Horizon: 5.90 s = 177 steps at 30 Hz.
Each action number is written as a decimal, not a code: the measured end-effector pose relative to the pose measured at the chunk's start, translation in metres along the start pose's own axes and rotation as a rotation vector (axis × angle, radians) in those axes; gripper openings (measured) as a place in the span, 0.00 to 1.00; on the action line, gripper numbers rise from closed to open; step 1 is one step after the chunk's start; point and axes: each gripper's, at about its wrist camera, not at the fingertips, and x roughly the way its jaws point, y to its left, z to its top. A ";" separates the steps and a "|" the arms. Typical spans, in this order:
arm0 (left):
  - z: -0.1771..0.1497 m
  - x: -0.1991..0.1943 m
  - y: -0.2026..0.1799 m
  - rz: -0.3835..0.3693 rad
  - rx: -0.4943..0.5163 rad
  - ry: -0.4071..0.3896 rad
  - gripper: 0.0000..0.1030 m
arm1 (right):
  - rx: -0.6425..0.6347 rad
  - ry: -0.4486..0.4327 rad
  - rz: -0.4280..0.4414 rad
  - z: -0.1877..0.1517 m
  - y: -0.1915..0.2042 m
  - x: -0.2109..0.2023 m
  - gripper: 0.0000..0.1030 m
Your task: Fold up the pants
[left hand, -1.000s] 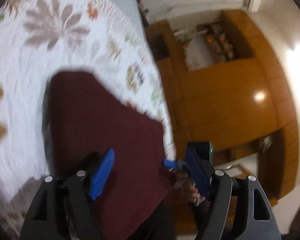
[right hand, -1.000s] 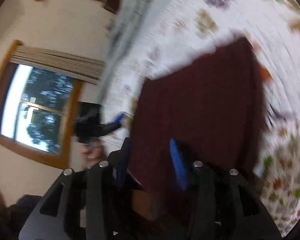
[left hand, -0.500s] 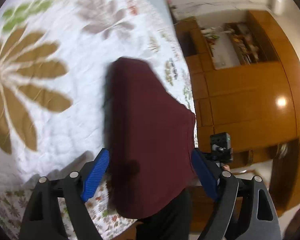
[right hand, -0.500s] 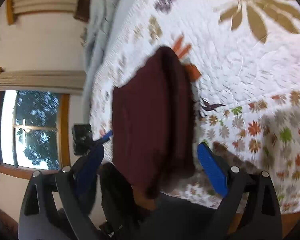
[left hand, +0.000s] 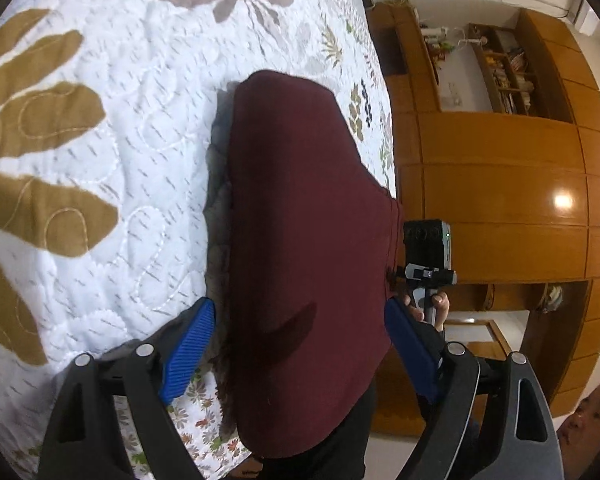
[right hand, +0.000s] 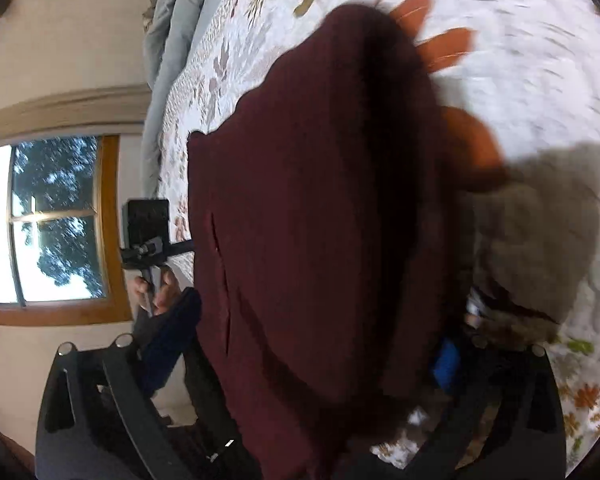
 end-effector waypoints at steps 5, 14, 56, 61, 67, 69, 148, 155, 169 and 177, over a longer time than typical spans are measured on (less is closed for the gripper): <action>-0.003 0.005 -0.001 -0.017 0.003 0.014 0.85 | 0.022 -0.031 0.082 -0.013 -0.018 -0.018 0.98; 0.001 0.026 -0.004 0.038 -0.012 0.040 0.88 | 0.020 0.004 0.055 0.002 0.001 0.009 0.98; 0.060 -0.204 0.023 0.172 0.028 -0.279 0.28 | -0.230 0.017 -0.018 0.158 0.218 0.121 0.43; 0.085 -0.230 0.079 0.198 -0.063 -0.280 0.28 | -0.217 0.071 -0.037 0.205 0.231 0.179 0.43; 0.081 -0.225 0.115 0.169 -0.099 -0.246 0.32 | -0.168 0.105 -0.066 0.236 0.204 0.197 0.52; 0.073 -0.223 0.122 0.150 -0.112 -0.254 0.40 | -0.143 0.106 -0.077 0.236 0.190 0.200 0.57; -0.297 -0.186 -0.147 0.932 0.344 -0.848 0.87 | -0.353 -0.614 -0.613 -0.161 0.289 0.131 0.97; -0.355 -0.191 -0.166 0.867 0.249 -0.827 0.87 | -0.459 -0.687 -0.659 -0.248 0.331 0.111 0.97; -0.405 -0.193 -0.225 0.865 0.373 -0.882 0.87 | -0.585 -0.889 -0.755 -0.333 0.400 0.067 0.97; -0.386 -0.180 -0.214 0.836 0.370 -0.853 0.87 | -0.594 -0.871 -0.791 -0.319 0.395 0.074 0.97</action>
